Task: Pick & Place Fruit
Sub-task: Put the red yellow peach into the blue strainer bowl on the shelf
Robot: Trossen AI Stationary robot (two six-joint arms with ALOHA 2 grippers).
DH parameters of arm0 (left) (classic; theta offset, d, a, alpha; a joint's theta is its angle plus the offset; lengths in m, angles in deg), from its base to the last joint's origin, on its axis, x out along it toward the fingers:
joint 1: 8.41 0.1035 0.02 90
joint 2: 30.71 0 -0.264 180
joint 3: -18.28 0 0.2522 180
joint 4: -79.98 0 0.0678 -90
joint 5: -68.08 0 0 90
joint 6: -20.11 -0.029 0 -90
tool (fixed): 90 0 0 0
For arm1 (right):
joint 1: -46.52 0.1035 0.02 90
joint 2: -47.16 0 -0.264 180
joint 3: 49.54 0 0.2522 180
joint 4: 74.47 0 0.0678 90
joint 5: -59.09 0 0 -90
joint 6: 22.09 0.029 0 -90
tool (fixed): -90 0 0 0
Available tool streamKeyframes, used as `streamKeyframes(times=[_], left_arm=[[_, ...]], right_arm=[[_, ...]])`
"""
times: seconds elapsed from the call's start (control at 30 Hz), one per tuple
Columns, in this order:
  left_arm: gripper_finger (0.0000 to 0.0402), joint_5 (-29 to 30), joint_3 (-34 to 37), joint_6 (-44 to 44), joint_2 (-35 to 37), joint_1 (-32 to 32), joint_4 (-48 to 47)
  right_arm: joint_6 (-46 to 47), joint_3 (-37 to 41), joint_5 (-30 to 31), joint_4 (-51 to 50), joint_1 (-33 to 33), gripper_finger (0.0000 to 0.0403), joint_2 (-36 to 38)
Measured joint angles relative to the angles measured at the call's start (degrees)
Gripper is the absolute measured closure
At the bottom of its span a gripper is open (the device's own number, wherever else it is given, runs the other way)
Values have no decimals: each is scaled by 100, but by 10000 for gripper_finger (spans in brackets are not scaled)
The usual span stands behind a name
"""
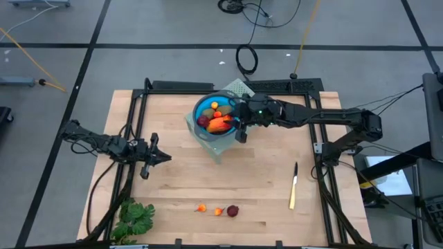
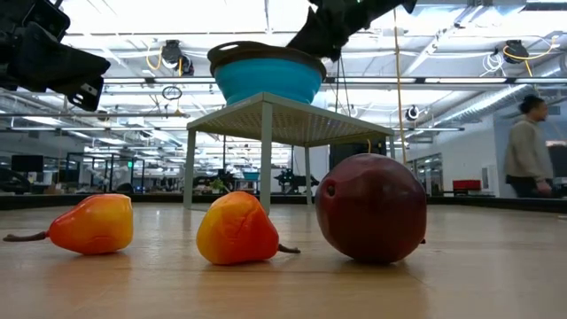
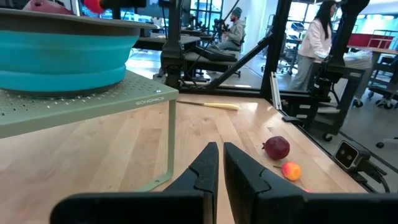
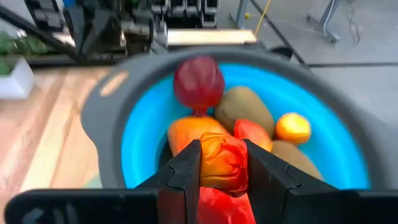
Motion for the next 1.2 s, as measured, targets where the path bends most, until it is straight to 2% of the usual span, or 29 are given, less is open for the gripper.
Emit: streamKeyframes(times=[0.77, 1.2], left_arm=[[378, 16, 0, 14, 0, -2, 4], [378, 14, 0, 14, 0, -1, 5]], right_arm=[[0, -2, 9, -345, -187, 307, -38], [174, -2, 29, -347, -187, 271, -40]])
